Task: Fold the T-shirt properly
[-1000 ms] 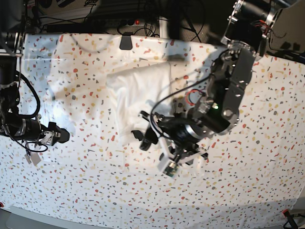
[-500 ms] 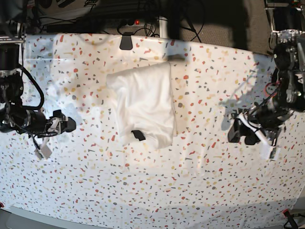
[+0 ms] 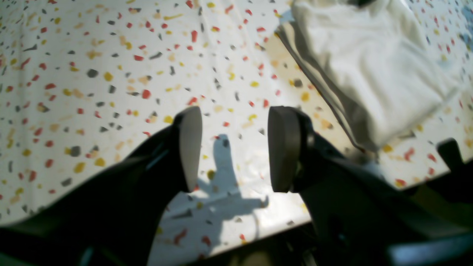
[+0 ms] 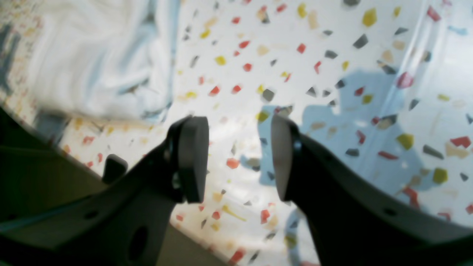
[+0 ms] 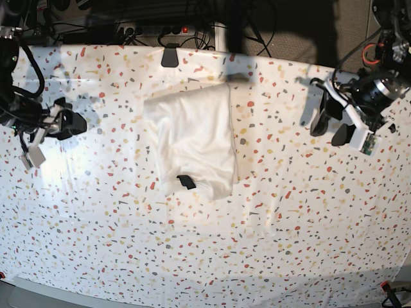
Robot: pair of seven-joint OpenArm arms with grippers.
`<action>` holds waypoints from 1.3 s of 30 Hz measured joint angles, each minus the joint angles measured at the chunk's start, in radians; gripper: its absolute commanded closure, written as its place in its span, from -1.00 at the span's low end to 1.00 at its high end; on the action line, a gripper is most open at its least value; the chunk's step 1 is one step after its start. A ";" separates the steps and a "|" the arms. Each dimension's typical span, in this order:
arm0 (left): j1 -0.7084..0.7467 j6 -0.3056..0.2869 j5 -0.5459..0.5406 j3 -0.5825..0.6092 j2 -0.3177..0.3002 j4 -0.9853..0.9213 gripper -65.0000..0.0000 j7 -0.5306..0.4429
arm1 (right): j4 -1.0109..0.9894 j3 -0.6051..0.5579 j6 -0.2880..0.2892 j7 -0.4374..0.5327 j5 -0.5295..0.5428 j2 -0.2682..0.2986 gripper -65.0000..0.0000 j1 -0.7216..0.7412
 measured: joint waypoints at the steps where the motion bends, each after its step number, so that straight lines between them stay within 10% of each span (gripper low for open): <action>1: 0.017 0.000 0.000 0.000 0.000 0.003 0.15 0.000 | 0.029 0.034 0.000 -0.008 0.023 0.000 0.18 -0.039; 6: 0.134 0.000 0.045 -0.013 0.000 0.003 0.15 -0.006 | 0.125 0.163 0.000 0.037 0.047 -0.022 0.18 -0.239; 17: 0.395 0.002 0.067 -0.034 0.000 0.003 0.15 -0.029 | 0.330 0.323 0.000 -0.059 0.051 -0.284 0.18 -0.538; 22: 0.473 -0.006 0.097 -0.034 -0.003 -0.098 0.15 -0.091 | 0.250 0.287 -0.001 0.093 -0.098 -0.373 0.18 -0.596; 30: 0.417 -0.129 0.182 -0.021 0.003 -0.608 0.15 -0.309 | -0.183 0.079 0.000 0.356 -0.478 -0.370 0.18 -0.543; 39: 0.175 -0.137 0.231 -0.001 0.033 -1.244 0.15 -0.546 | -0.935 -0.117 -0.007 0.511 -0.481 -0.251 0.18 -0.281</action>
